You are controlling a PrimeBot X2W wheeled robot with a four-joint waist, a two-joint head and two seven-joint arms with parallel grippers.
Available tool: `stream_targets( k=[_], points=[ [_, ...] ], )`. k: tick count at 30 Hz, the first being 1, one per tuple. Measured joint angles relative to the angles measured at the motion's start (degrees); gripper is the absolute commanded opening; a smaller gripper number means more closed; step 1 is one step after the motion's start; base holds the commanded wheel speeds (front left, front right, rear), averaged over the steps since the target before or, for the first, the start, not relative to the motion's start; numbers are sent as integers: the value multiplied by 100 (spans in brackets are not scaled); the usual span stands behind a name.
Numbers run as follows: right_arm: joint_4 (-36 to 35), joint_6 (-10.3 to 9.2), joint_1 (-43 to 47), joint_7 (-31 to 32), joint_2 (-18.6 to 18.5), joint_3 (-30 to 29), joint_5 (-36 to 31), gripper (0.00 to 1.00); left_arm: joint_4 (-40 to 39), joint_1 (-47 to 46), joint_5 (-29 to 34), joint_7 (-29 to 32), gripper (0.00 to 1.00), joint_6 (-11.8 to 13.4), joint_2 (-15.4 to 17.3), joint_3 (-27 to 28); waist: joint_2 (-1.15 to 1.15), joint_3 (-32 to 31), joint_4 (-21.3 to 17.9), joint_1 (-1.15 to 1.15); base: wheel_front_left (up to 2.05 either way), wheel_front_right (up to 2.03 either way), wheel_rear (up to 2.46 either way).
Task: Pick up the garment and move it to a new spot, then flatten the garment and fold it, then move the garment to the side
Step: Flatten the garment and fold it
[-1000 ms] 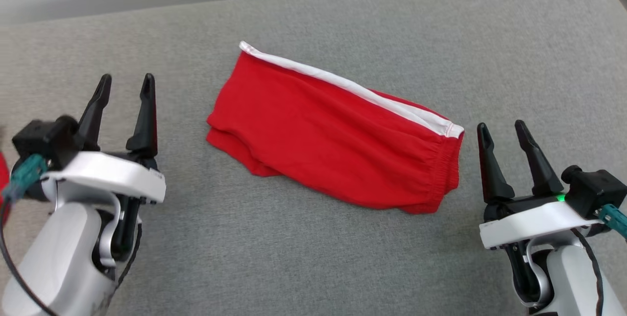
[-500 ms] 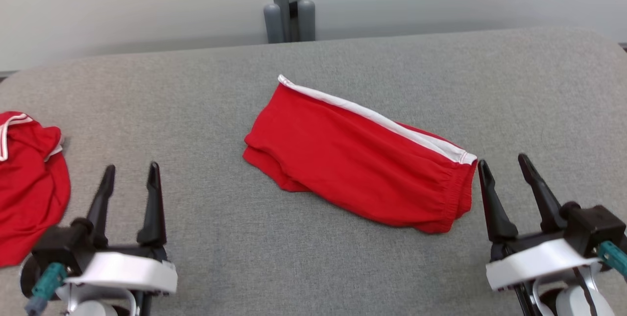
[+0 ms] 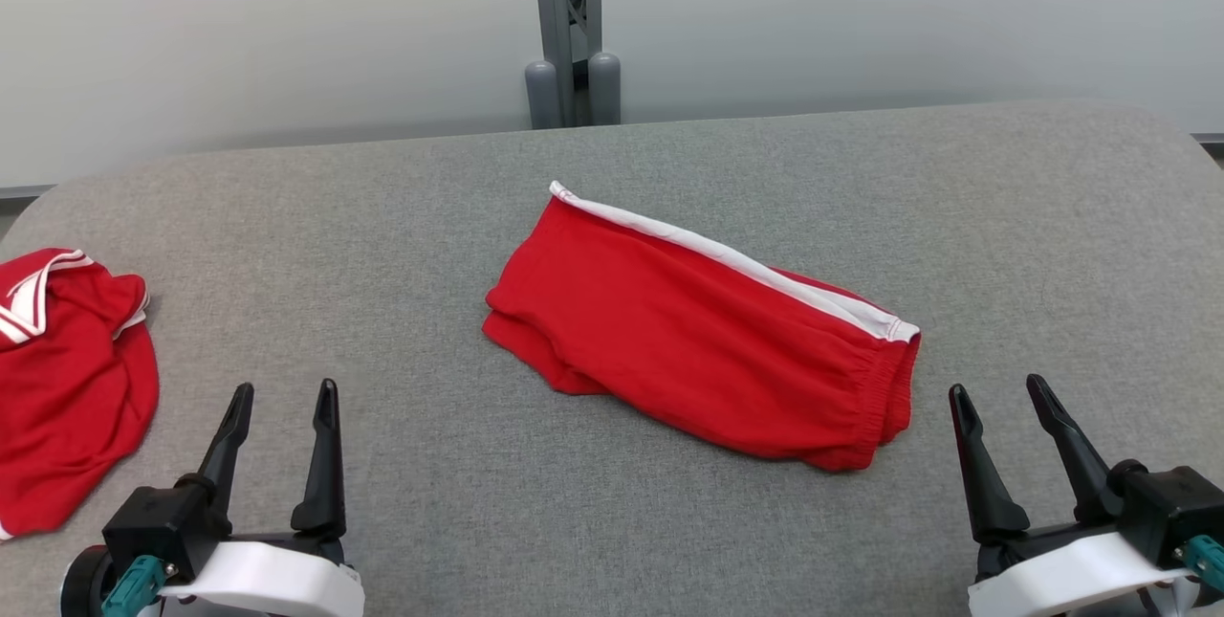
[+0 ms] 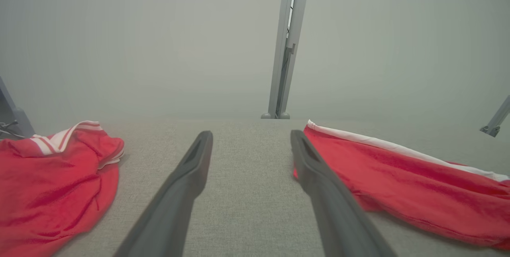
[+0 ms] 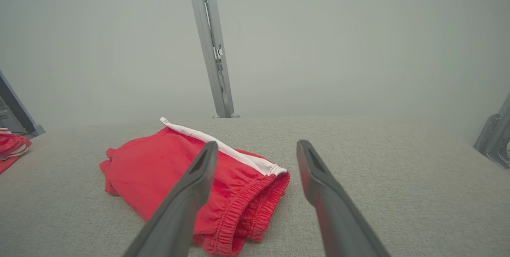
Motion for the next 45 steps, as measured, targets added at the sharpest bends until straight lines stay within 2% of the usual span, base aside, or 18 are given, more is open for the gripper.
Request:
stream_targets(
  k=[6, 10, 13, 18, 24, 29, 38, 45],
  points=[
    [-73, 0, 2, 19, 0, 7, 34, 100, 14, -116, 18, 81, 100, -34, 33, -53, 0, 60, -23, 0, 0, 0, 0],
    [-79, 0, -15, 15, 0, 58, 65, 100, 130, -363, 12, 107, 100, -148, -3, -97, 0, 130, -46, 0, 0, 0, 0],
    [-78, 0, -44, 0, 0, 94, 94, 100, 244, -667, 8, 209, 100, -312, -35, -218, 0, 206, -89, 0, 0, 0, 0],
    [-73, 0, -188, -23, 0, 192, 109, 100, 575, -1440, -34, 660, 100, -759, -111, -549, 0, 407, -230, 0, 0, 0, 0],
    [-26, 0, -398, -142, -1, 322, 183, 100, 1395, -2374, -207, 1229, 100, -1252, -261, -775, 0, 723, -530, 0, 0, 0, 0],
    [165, 0, -564, -357, -1, 428, 336, 100, 2665, -3123, -495, 1618, 100, -1648, -371, -768, 0, 1118, -925, 0, 0, 0, 0],
    [449, 0, -747, -543, -1, 510, 458, 100, 3936, -3597, -813, 1918, 100, -1869, -433, -634, 0, 1453, -1212, 0, 0, 0, 0],
    [589, 0, -780, -592, -1, 514, 556, 100, 4216, -3580, -1011, 2047, 100, -2054, -537, -638, 0, 1426, -1160, 0, 0, 0, 0]
  ],
)
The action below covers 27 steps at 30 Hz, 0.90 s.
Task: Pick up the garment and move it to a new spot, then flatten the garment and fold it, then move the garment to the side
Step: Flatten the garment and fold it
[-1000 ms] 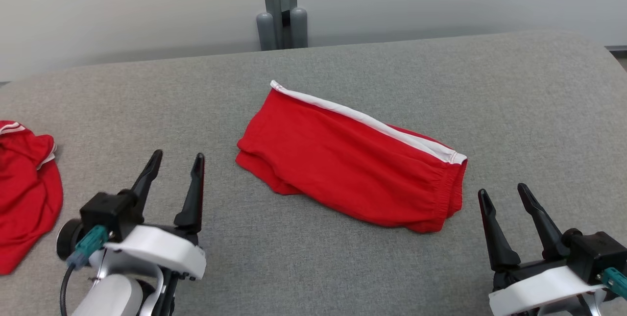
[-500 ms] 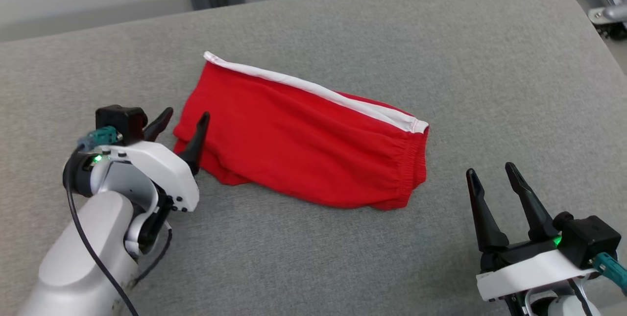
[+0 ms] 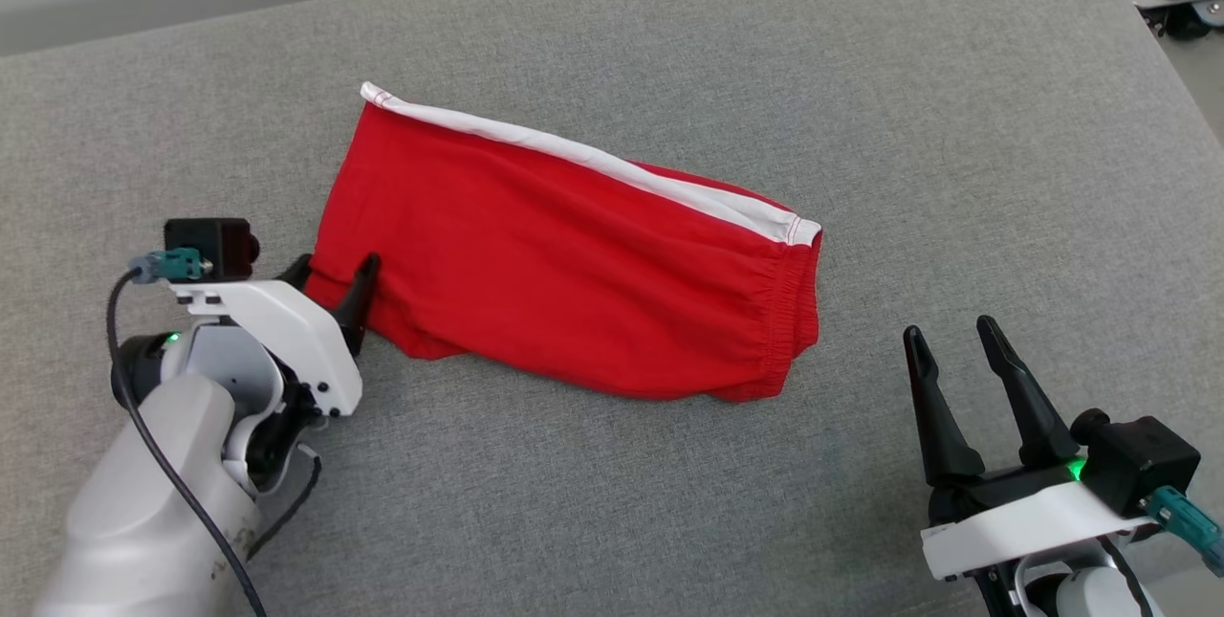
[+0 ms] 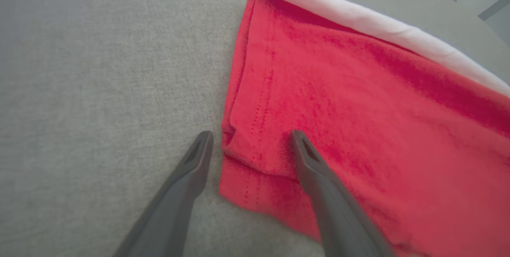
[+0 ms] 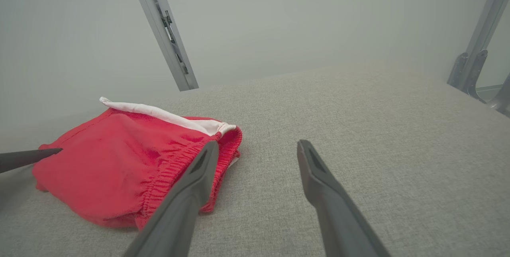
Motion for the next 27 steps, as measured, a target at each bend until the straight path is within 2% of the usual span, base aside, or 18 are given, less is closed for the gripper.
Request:
stream_targets(
  k=[4, 5, 7, 12, 18, 27],
  points=[
    [64, 0, -37, -19, 1, 36, 60, 100, -68, 177, -104, 25, 100, 0, -90, -27, 0, -58, 39, 0, 0, 0, 0],
    [67, 0, -43, -24, 0, 44, 101, 100, -98, 218, -129, 36, 88, 3, -105, -25, 0, -68, 50, 0, 0, 0, 0],
    [73, 0, -50, -44, 2, 52, 126, 100, -141, 267, -204, 71, 0, 5, -134, 1, 0, -77, 71, 0, 0, 0, 0],
    [114, 0, -63, -66, 2, 93, 187, 100, -213, 357, -341, 40, 0, 5, -189, 77, 0, -94, 87, 0, 0, 0, 0],
    [193, 0, -44, -101, 2, -13, 198, 100, -530, 755, -466, -283, 0, 66, -167, 247, 0, -190, 100, 0, 0, 0, 0],
    [235, 0, 154, 31, 1, -314, 141, 100, -1952, 2115, -576, -691, 0, 475, -250, 277, 0, -423, 434, 0, 0, 0, 0]
  ],
)
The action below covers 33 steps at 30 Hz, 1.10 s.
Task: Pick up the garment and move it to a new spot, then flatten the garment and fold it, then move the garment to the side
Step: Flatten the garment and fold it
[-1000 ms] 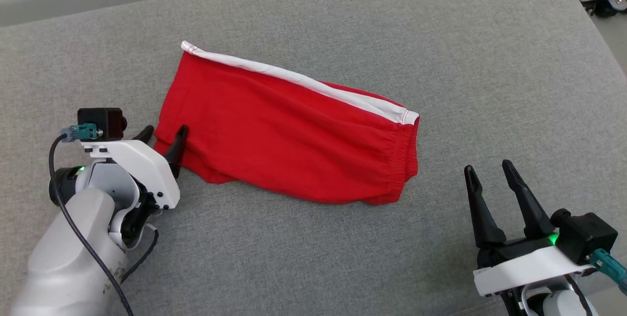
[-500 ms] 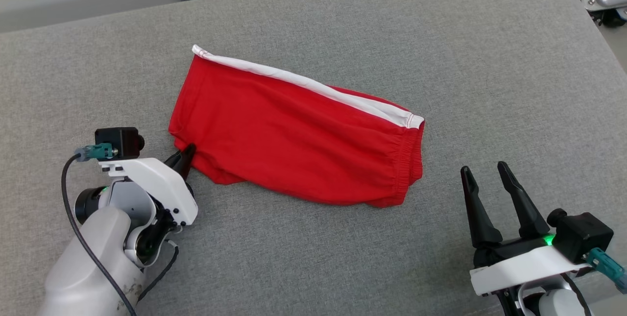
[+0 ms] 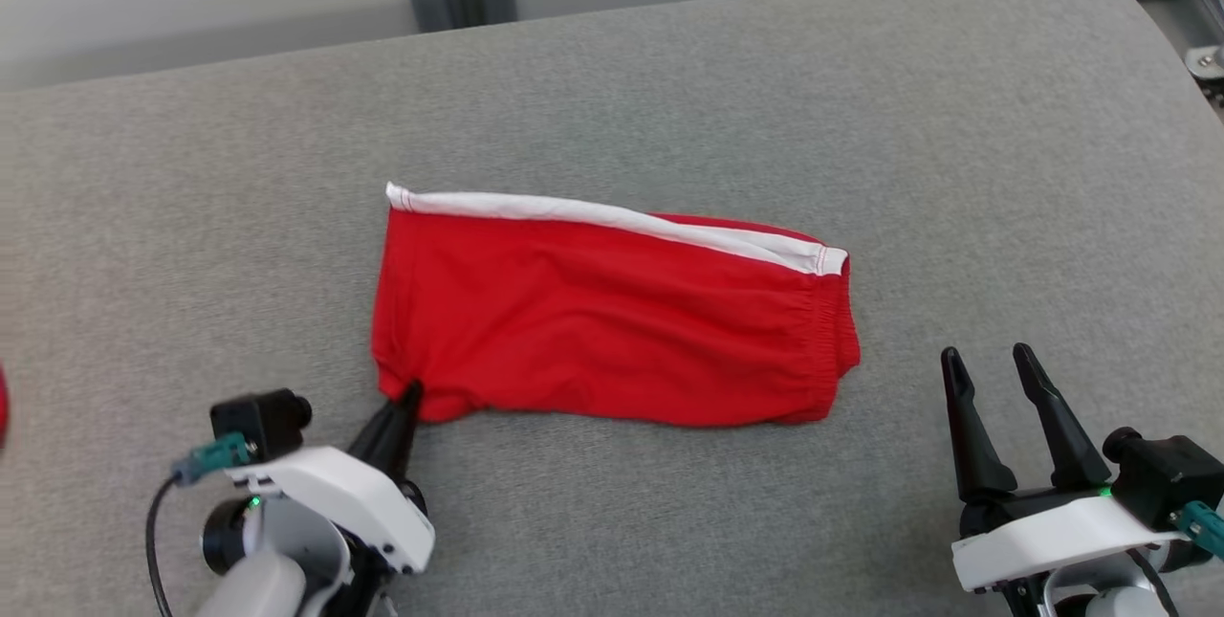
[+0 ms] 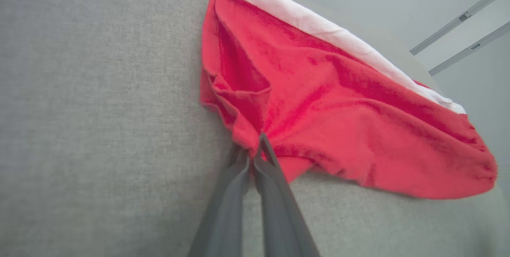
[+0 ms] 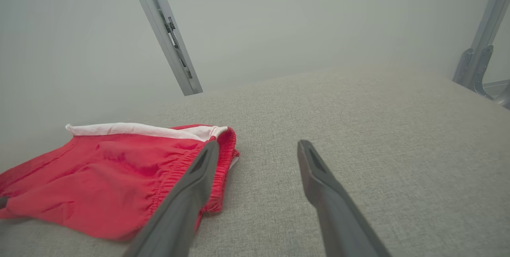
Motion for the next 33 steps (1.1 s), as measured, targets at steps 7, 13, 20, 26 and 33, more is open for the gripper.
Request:
stream_targets(
  k=[7, 13, 20, 26, 33],
  points=[
    [-63, 0, 65, 236, 0, -216, -142, 100, -1120, 840, 40, -16, 0, 436, -21, -148, 0, -165, 352, 0, 0, 0, 0],
    [-165, 0, 132, 427, 2, -250, -209, 100, -1366, 1121, 29, 113, 100, 608, -3, -227, 0, -279, 583, 0, 0, 0, 0],
    [-236, 0, 137, 530, 2, -219, -226, 100, -1249, 1140, 125, -22, 100, 832, 59, -118, 0, -410, 592, 0, 0, 0, 0],
    [-282, 0, 34, 534, 2, -278, -303, 100, -1477, 994, 404, -760, 100, 991, 215, 296, 0, -518, 624, 0, 0, 0, 0],
    [-231, 0, -231, 514, 1, -194, -344, 100, -1703, 333, 773, -1439, 100, 916, 293, 704, 0, -640, 695, 0, 0, 0, 0]
  ],
)
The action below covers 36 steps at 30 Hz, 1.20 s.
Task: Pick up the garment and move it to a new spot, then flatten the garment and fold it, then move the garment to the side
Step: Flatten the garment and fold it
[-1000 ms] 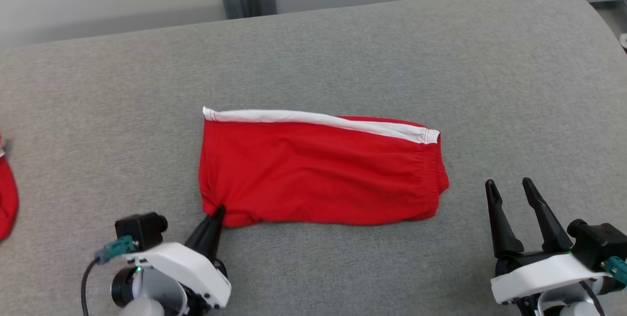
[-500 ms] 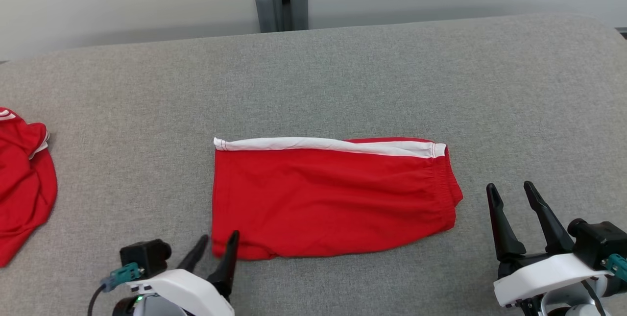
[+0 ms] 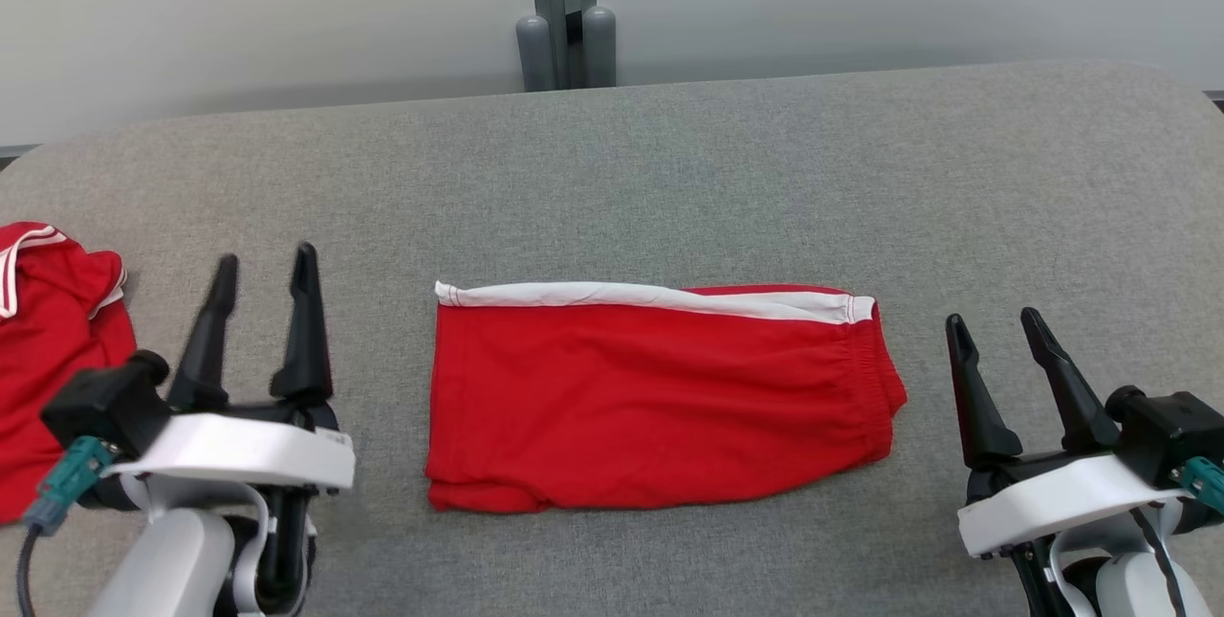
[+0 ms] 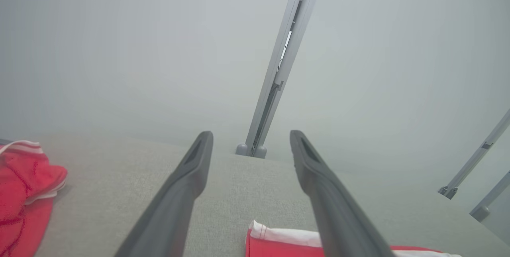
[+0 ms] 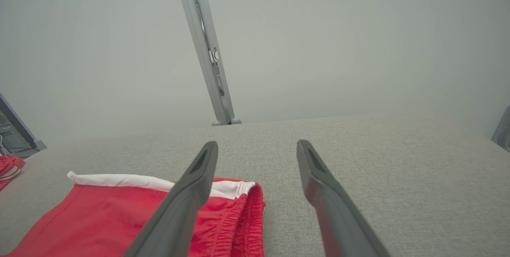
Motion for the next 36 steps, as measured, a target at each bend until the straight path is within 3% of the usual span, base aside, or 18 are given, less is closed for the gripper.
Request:
stream_targets(
  k=[10, 17, 36],
  points=[
    [97, 0, 144, -63, 1, 0, -64, 100, -235, 142, 858, -133, 100, -93, 146, 275, 0, -133, 24, 0, 0, 0, 0],
    [-35, 0, 488, 11, 0, -78, -190, 100, -342, 895, 1295, -118, 100, 140, 270, 204, 0, -295, 5, 0, 0, 0, 0],
    [-302, 0, 780, 301, 0, -257, -372, 100, -423, 1138, 1256, 219, 100, 246, 281, 3, 0, -457, 284, 0, 0, 0, 0]
  ],
)
